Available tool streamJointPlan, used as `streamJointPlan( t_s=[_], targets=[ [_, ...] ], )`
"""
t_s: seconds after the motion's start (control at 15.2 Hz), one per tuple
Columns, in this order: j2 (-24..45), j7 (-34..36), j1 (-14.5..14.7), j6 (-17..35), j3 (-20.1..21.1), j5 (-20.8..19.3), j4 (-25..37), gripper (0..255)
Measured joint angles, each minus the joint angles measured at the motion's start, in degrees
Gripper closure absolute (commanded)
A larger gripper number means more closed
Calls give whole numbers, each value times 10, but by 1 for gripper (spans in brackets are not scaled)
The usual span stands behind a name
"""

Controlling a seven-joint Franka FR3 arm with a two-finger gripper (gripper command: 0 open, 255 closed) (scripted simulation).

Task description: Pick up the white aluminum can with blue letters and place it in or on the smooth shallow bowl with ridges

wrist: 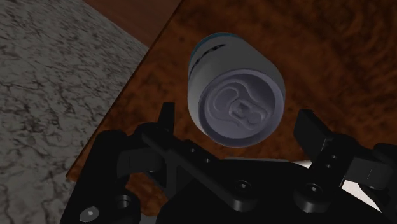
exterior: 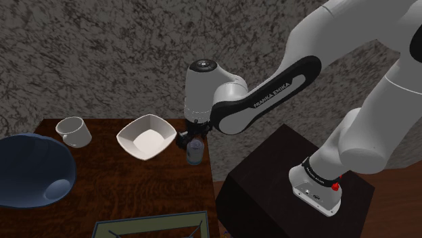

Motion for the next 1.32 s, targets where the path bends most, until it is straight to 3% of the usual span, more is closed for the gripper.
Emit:
streamJointPlan(
  t_s=[0.53,0.59,1.32],
  targets=[
    [16,10,3,19,-3,-13,-5,0],
    [16,10,3,19,-3,-13,-5,255],
    [13,8,2,17,-3,-11,-3,255]
  ],
)
